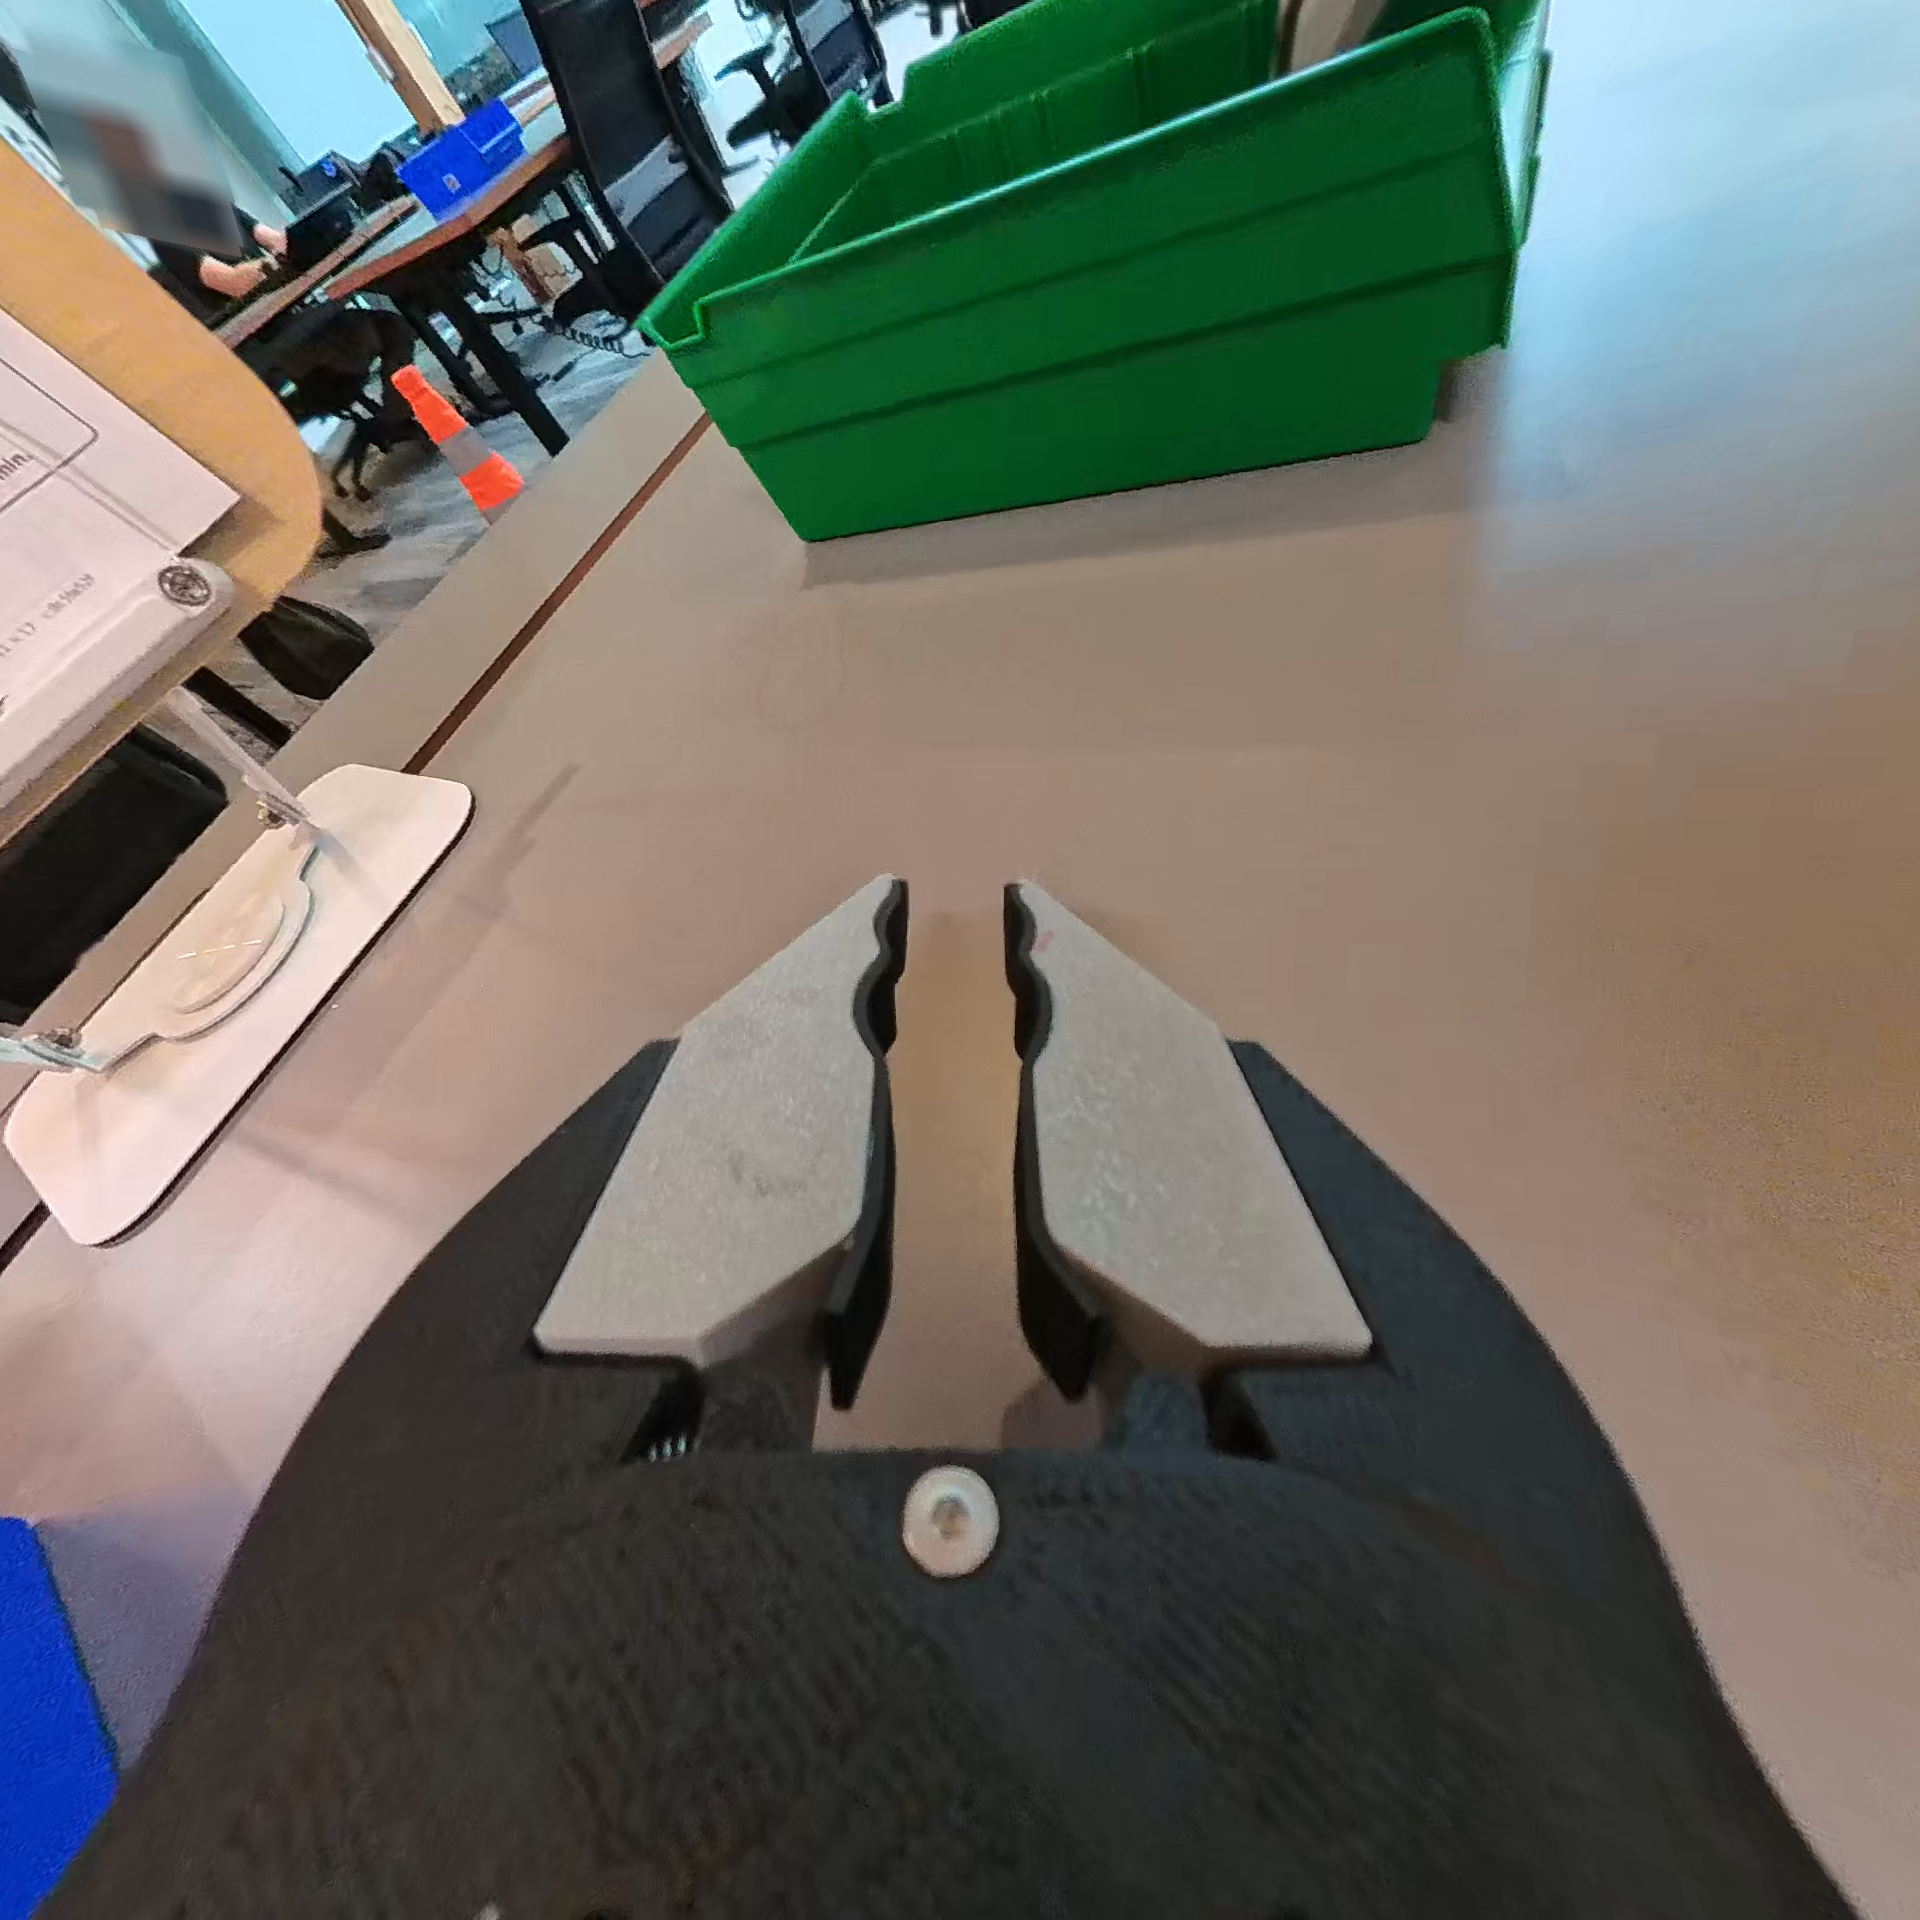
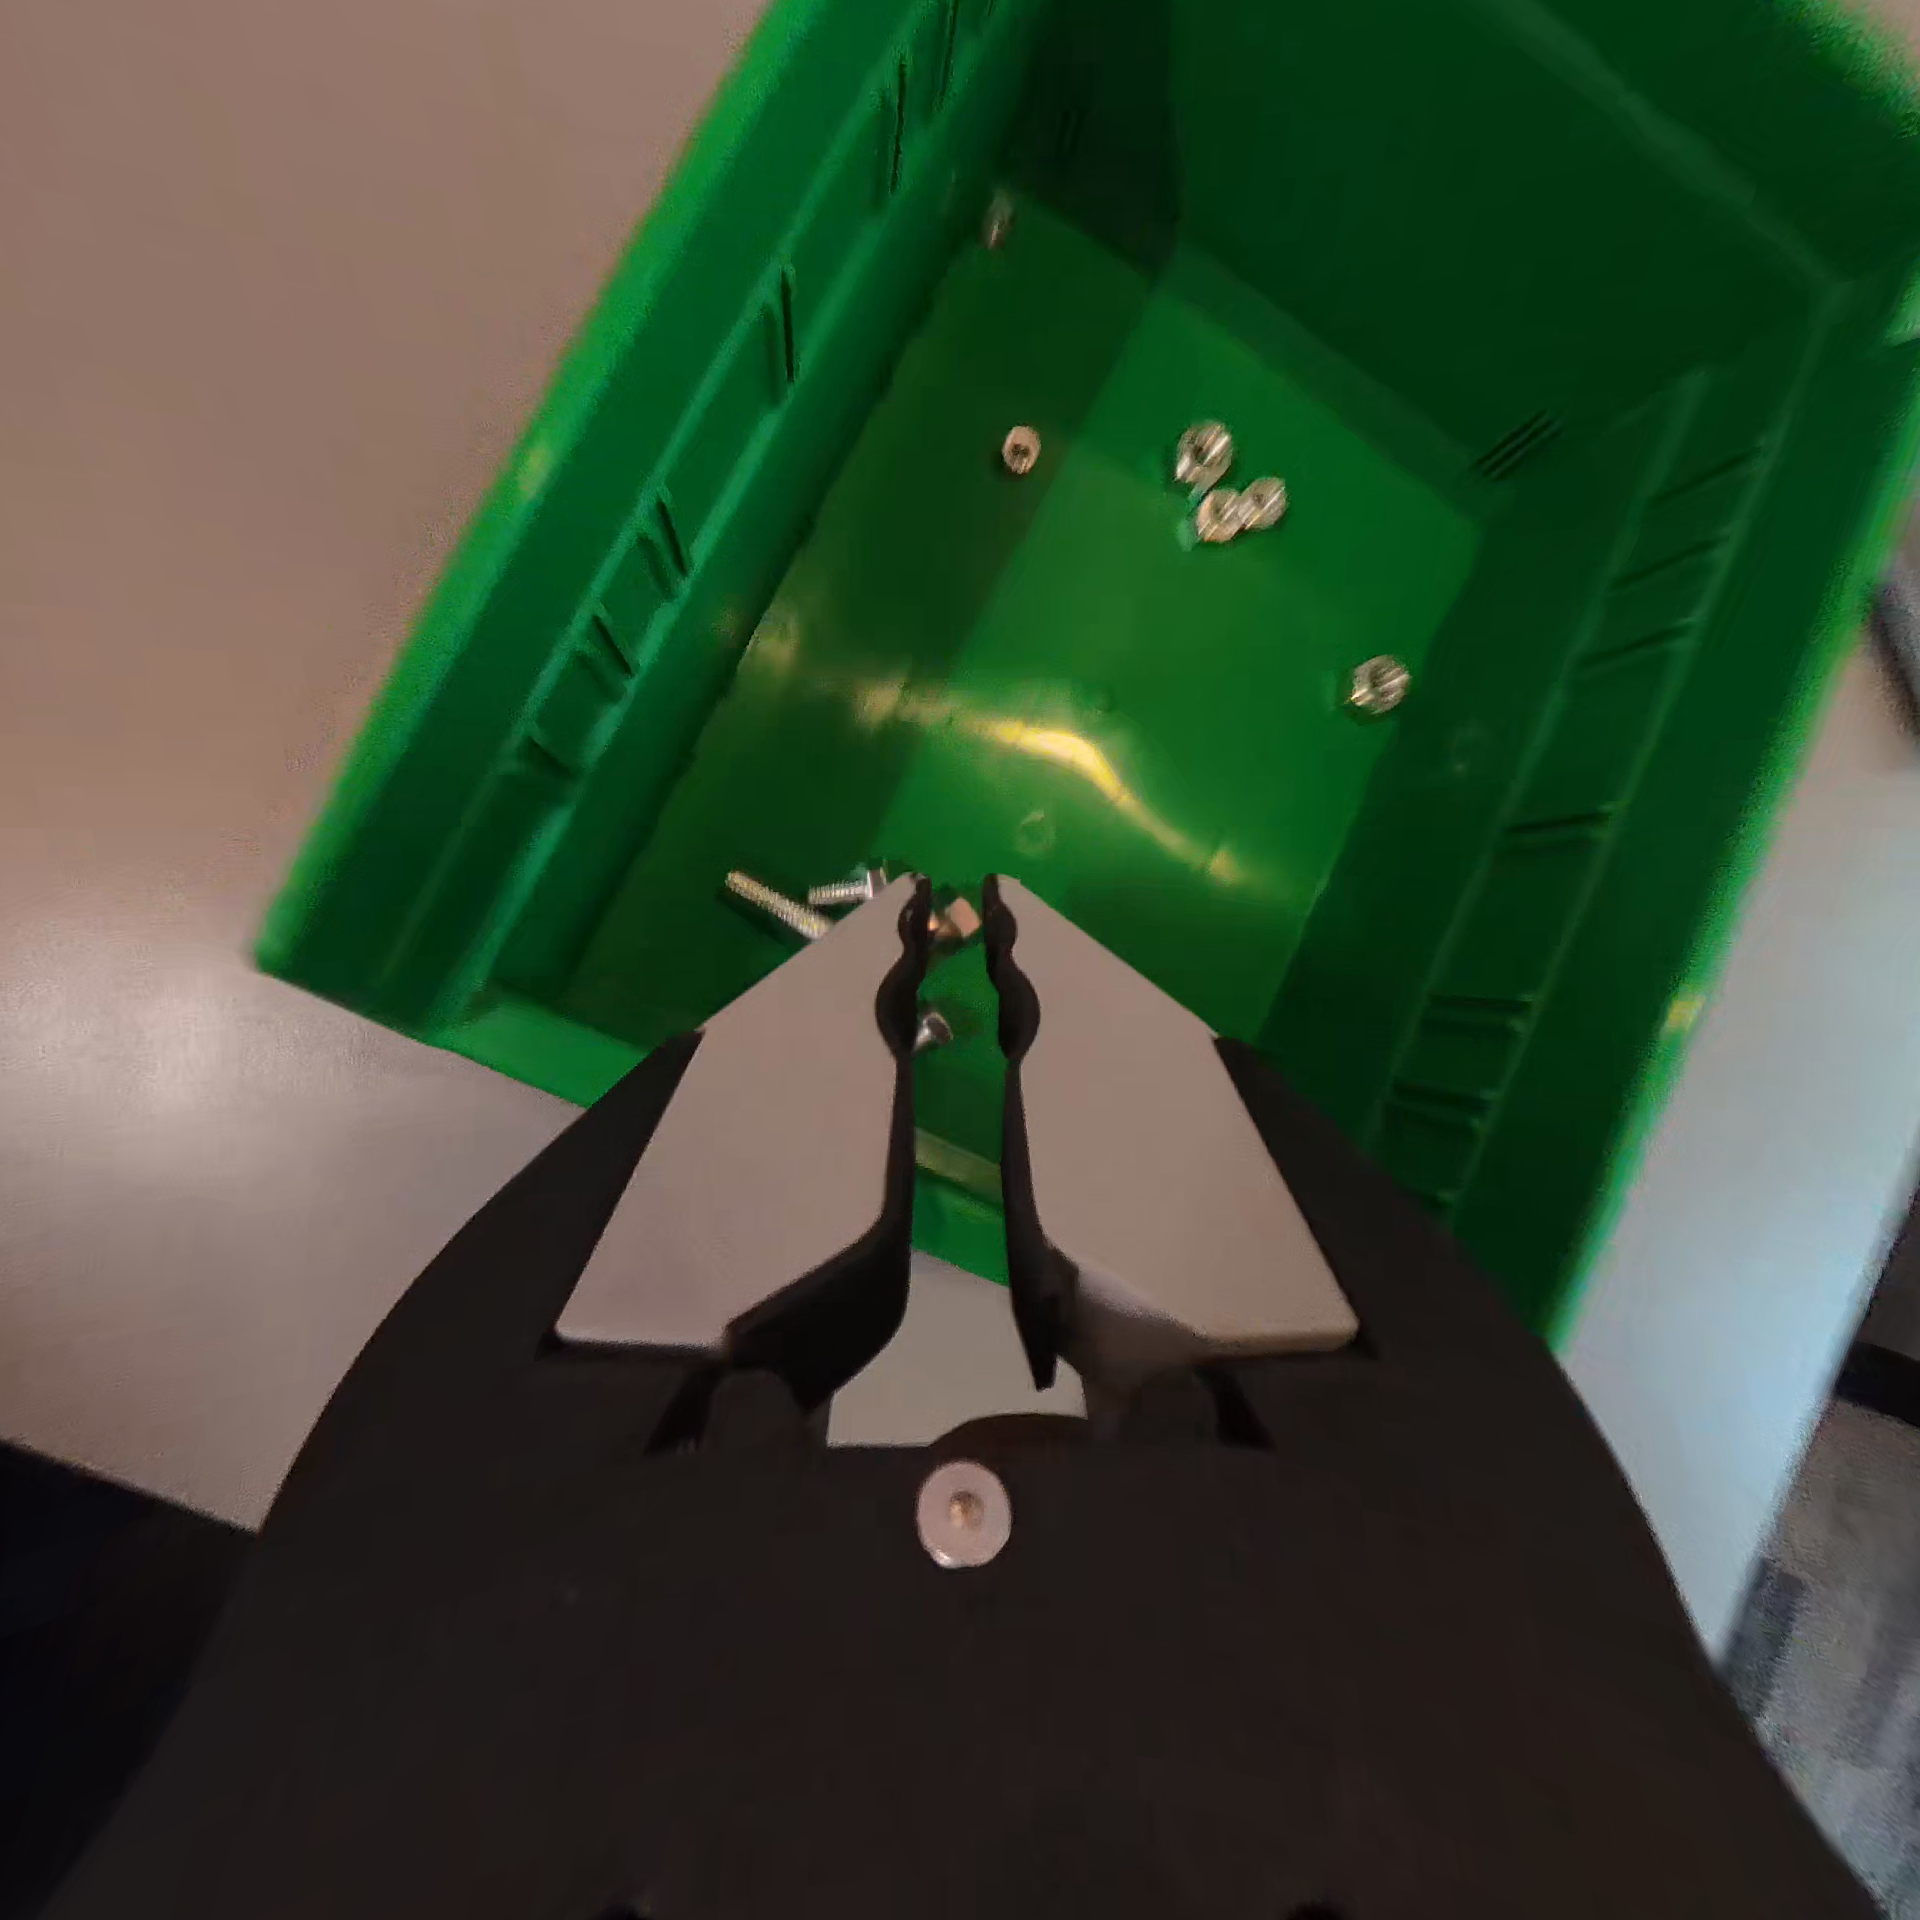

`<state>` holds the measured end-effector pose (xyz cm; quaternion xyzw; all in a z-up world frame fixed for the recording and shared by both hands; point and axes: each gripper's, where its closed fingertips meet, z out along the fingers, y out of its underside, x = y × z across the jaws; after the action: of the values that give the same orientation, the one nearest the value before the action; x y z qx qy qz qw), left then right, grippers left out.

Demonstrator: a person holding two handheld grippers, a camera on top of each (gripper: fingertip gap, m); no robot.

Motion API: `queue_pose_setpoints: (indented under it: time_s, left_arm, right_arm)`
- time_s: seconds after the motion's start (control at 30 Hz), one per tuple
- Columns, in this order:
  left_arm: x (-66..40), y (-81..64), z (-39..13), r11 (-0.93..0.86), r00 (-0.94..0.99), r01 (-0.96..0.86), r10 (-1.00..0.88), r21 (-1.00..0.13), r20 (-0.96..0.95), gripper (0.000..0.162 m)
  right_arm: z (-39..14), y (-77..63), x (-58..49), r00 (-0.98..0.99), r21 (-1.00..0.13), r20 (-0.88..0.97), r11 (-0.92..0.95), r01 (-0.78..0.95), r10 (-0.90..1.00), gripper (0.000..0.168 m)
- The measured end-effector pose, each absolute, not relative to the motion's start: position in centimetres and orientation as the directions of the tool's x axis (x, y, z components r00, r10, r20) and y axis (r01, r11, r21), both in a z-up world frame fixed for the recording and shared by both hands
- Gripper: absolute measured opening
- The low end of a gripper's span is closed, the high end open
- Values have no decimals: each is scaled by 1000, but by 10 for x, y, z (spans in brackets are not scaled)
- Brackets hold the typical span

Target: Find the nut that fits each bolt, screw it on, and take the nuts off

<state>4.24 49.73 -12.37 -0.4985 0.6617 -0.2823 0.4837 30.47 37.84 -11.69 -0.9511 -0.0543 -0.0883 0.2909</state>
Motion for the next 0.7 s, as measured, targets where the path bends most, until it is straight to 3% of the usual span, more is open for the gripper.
queue_pose_setpoints:
  time_s: [0.13,0.27,0.37,0.5,0.7]
  left_arm:
    - [44,496,-126,306,-45,-399,-948,-864,-315,25]
    - [40,494,-117,304,-36,-391,-948,-869,-315,28]
    - [35,493,-108,300,-29,-372,-950,-878,-312,28]
    - [29,499,-103,220,-15,-355,-973,-908,-230,29]
    - [28,509,-125,86,12,-440,-995,-894,-102,37]
  right_arm:
    - [-58,390,262,934,-654,350,-694,300,74,12]
    - [-2,417,179,955,-833,205,-475,285,213,20]
    - [29,443,111,925,-946,66,-271,177,374,20]
    - [9,496,67,897,-981,-30,-183,58,441,29]
    - [-56,550,60,898,-983,57,-134,127,437,31]
